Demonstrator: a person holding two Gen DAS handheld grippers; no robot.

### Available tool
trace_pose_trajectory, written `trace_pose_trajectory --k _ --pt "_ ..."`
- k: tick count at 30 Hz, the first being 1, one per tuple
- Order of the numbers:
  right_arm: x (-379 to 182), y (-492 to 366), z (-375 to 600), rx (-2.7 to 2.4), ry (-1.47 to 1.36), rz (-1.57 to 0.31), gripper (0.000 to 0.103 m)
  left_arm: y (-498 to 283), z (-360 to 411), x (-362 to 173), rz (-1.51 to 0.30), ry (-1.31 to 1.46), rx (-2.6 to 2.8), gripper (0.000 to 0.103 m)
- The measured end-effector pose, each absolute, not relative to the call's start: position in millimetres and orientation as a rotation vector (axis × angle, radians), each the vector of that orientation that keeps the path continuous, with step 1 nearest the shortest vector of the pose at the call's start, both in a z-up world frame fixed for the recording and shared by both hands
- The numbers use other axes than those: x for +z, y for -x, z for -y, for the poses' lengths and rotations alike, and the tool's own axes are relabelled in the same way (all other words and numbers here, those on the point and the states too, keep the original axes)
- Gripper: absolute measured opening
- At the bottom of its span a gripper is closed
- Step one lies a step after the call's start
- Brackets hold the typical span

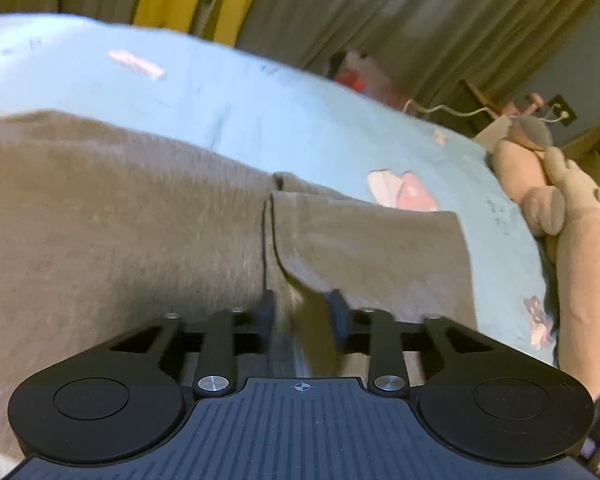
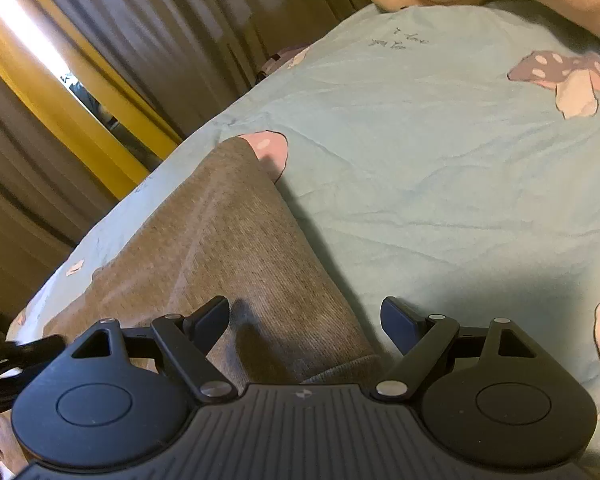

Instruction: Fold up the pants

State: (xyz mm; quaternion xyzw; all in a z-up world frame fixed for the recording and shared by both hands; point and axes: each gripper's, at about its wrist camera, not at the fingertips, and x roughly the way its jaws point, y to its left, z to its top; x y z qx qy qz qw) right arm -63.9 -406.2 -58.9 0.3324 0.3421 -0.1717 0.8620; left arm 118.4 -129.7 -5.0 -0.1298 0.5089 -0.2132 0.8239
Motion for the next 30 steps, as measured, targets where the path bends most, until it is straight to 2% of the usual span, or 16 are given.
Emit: trace_pose_trajectory --k 8,10,20,23,26,28,30 --pt "-66.3 59.5 407.7 -0.357 -0.718 -0.726 0.084 -158.2 149.2 -23.0 -1.115 0.247 -0.413 0.028" --pt "-67.0 59.2 408.1 -0.356 -0.721 -0.722 0.084 -161.2 153.3 -17.8 -1.074 0.195 -0.407 0.006" --pt "-68.6 58.2 408.9 -0.356 -0.735 -0.715 0.084 -159.2 157.0 5.9 -0.932 0.056 -0.372 0.006" --pt "-68.4 58.7 409.8 -0.356 -0.739 -0.714 0.084 -161.6 150.4 4.0 -0.945 0.067 -0.365 0.008" --pt "-68.6 58.5 410.4 -0.355 -0.742 -0.714 0.085 -160.3 140.3 0.3 -0.984 0.115 -0.373 0.025" --pt "-68.6 57.6 410.4 -0.355 -0.741 -0.716 0.085 -154.8 135.0 -2.1 -1.003 0.134 -0.388 0.053" --pt "-68.8 57.4 410.6 -0.354 -0.742 -0.716 0.085 -145.8 129.0 -6.9 -1.04 0.172 -0.445 0.063"
